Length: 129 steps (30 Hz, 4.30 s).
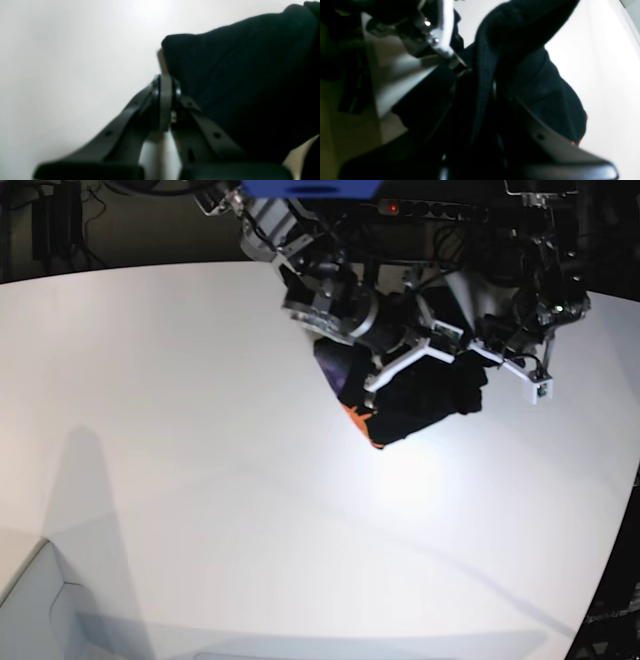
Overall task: Layout the t-shirt on the table in an organized manner, then fold the t-shirt properly
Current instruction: 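Press the folded bundle with both grippers and release the right gripper, then grasp the bundle edge with the left gripper and flip it over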
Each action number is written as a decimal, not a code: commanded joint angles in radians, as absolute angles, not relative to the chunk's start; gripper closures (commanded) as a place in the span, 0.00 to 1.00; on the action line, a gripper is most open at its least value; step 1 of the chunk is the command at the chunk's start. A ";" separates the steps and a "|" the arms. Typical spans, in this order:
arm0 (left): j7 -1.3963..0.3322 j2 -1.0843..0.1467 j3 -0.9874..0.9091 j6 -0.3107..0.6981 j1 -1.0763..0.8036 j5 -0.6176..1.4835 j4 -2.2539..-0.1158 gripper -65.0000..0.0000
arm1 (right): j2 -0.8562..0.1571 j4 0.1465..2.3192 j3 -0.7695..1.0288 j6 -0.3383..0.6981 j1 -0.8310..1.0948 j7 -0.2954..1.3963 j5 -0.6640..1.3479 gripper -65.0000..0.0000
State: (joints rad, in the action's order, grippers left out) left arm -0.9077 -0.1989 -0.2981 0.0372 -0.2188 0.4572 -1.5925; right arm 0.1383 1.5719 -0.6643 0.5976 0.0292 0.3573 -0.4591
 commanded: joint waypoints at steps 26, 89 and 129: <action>-0.946 -0.200 -0.297 0.030 -0.229 0.447 -1.596 1.00 | 0.157 1.627 -0.802 0.601 0.007 0.320 -0.432 0.79; -1.029 -0.166 -0.429 0.042 -0.317 0.834 -1.713 0.00 | -0.007 1.836 -0.311 0.605 0.131 0.320 -0.433 0.39; -0.889 -0.387 0.311 0.042 0.133 0.727 -1.322 1.00 | -0.001 1.948 -0.002 0.605 0.170 0.320 -0.433 0.40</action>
